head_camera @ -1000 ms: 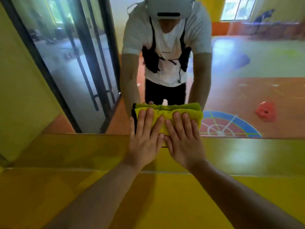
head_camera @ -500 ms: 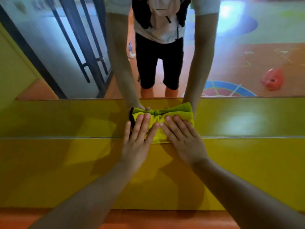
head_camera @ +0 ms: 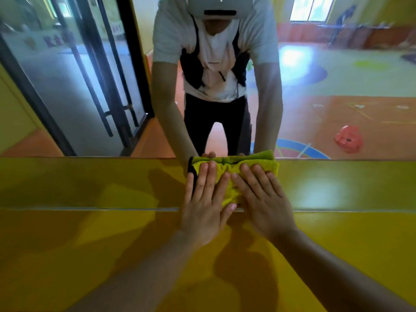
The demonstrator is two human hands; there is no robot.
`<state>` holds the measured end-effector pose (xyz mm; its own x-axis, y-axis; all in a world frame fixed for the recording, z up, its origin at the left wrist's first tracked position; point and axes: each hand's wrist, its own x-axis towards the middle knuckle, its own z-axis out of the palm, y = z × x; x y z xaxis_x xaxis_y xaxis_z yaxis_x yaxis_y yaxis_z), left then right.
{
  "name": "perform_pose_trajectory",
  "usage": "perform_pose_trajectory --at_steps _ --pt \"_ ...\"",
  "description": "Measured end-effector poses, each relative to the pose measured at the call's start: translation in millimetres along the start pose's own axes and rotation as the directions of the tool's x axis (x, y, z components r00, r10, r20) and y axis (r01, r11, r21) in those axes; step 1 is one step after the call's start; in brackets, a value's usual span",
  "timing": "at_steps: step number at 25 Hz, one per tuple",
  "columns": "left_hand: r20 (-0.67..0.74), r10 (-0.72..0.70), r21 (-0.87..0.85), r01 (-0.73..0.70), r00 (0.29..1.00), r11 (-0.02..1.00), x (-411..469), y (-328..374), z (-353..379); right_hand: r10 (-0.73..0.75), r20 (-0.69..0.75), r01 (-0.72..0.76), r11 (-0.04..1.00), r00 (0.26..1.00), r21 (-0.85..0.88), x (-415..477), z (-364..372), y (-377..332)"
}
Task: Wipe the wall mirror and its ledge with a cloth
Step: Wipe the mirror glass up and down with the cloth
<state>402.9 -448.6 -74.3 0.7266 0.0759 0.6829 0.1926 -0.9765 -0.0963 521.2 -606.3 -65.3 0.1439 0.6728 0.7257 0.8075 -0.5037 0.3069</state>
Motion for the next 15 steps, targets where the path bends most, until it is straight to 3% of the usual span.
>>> perform_pose_trajectory --at_steps 4,7,11,15 --pt "-0.12 -0.001 -0.011 -0.001 0.993 1.0 86.4 -2.8 -58.2 0.065 -0.134 -0.063 0.998 0.989 0.018 72.9 -49.7 38.5" --pt "-0.207 0.052 0.081 -0.036 0.977 0.996 152.6 -18.4 -115.8 0.061 -0.207 -0.066 0.998 0.976 -0.015 141.2 -94.5 70.2" --pt "-0.317 0.138 0.204 -0.075 0.938 0.976 274.3 -41.6 -228.2 0.056 -0.3 -0.077 0.995 0.952 -0.058 263.0 -182.0 123.1" --pt "-0.435 0.128 0.275 -0.004 0.891 0.961 385.6 -58.8 -338.0 0.046 -0.392 -0.077 0.995 0.919 -0.066 379.1 -273.3 169.9"
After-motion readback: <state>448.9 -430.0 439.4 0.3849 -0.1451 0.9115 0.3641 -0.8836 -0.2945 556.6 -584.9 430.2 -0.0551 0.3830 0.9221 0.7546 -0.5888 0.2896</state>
